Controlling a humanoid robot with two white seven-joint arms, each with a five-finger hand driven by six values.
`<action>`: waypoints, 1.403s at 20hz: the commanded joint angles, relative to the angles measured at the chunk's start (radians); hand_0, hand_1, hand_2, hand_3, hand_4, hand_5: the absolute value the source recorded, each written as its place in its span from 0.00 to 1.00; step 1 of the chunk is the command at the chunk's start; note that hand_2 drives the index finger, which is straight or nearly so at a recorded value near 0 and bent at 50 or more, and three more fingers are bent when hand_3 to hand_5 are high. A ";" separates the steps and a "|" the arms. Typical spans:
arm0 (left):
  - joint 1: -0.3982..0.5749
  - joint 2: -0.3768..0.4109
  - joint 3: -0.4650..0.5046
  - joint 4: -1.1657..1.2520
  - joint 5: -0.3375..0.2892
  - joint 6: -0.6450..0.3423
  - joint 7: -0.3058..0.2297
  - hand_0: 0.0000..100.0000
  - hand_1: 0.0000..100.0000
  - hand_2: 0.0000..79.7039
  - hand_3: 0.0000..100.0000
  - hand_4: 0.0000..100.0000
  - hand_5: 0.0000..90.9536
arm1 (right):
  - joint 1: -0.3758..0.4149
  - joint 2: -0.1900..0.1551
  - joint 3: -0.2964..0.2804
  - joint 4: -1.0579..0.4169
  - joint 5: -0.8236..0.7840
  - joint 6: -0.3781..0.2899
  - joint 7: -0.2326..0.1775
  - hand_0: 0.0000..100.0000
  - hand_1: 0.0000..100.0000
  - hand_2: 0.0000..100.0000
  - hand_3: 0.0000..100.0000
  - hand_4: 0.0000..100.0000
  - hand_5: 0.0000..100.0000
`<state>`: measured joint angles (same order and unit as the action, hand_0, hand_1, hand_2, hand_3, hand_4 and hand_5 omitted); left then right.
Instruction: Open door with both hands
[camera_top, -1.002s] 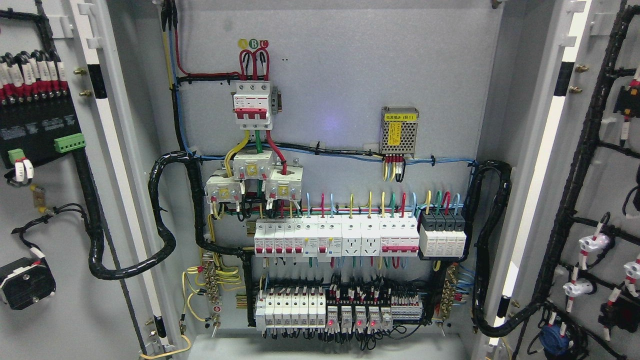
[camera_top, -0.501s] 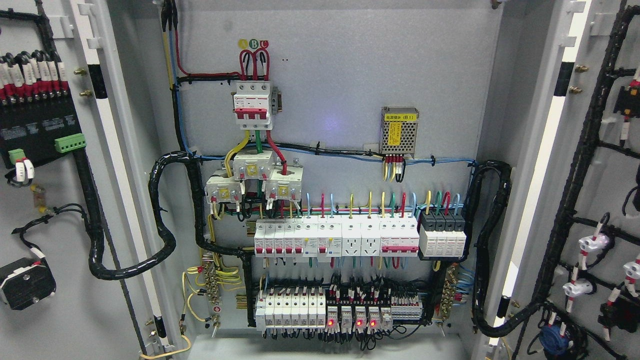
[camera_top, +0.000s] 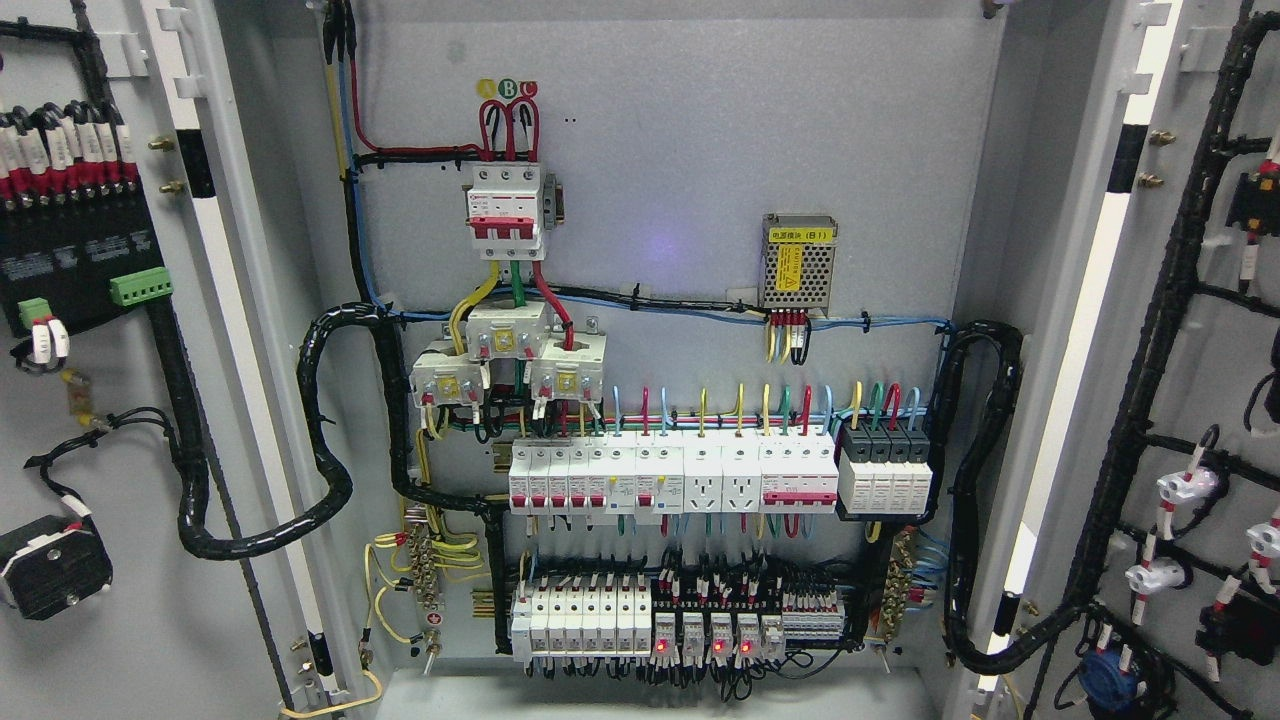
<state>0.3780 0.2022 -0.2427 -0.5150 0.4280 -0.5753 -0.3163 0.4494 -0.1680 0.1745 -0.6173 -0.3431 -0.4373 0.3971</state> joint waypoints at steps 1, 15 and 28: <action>-0.057 -0.109 -0.029 0.444 0.000 0.006 -0.037 0.00 0.00 0.00 0.00 0.00 0.00 | -0.012 0.088 0.014 0.431 0.019 0.000 -0.006 0.00 0.00 0.00 0.00 0.00 0.00; -0.126 -0.155 -0.012 0.562 0.006 0.201 -0.015 0.00 0.00 0.00 0.00 0.00 0.00 | -0.124 0.163 0.017 0.524 0.120 0.224 -0.211 0.00 0.00 0.00 0.00 0.00 0.00; -0.243 -0.191 -0.009 0.582 -0.024 0.365 0.120 0.00 0.00 0.00 0.00 0.00 0.00 | -0.193 0.202 0.013 0.524 0.133 0.302 -0.267 0.00 0.00 0.00 0.00 0.00 0.00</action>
<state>0.1785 0.0371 -0.2526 0.0058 0.4224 -0.2153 -0.2245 0.2831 -0.0203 0.1883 -0.1669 -0.2189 -0.1386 0.1311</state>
